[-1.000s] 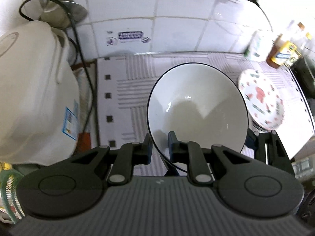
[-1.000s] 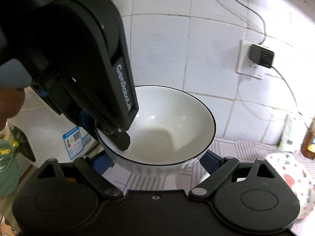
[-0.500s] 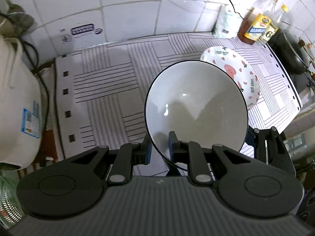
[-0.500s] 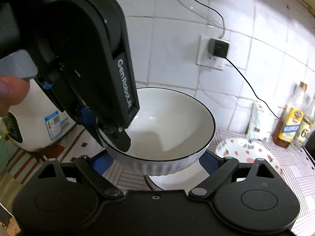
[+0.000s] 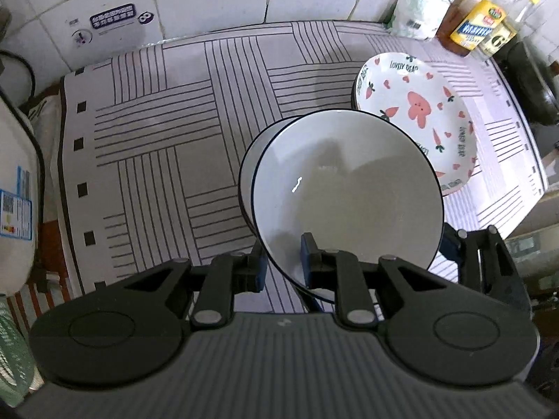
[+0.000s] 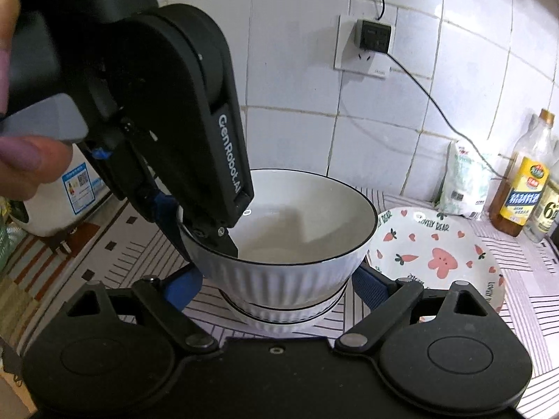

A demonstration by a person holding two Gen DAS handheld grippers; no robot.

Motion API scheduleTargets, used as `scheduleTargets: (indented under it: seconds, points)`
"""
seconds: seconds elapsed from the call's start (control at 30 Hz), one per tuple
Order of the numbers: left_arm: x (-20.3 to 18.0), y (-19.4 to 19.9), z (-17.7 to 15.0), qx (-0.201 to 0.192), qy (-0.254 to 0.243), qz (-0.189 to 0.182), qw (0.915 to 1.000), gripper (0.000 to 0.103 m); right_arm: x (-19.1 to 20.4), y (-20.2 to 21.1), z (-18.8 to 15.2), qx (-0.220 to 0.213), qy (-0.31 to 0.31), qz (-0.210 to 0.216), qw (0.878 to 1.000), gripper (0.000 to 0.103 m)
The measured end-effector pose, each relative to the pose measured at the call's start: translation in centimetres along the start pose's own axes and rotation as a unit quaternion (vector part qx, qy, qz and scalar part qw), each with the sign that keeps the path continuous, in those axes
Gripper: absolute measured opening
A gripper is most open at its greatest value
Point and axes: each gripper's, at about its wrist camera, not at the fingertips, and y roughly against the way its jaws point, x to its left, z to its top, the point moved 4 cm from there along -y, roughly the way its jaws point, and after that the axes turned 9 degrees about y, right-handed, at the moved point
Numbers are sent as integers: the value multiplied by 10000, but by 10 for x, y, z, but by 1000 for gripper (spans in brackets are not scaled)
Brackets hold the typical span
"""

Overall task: Organize plates and bowls
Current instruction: 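Carry the bowl onto the two nested bowls and lower it, then open the left gripper and release the third bowl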

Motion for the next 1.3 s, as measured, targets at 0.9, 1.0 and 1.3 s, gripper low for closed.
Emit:
scheduleTargets:
  seconds: [0.9,1.0,1.3]
  points:
    - [-14,-24,21,523,-80,845,9950,22,-34,-21,6,656,708,1179,9883,92]
    - [-10,-29,18,559,104,871,9946,22,-37,-25,5,746,715,1451,9840,92]
    - [-7,-33,10,346,390,904,9945,22,-36,-28,3,605,1104,1675,9778,93]
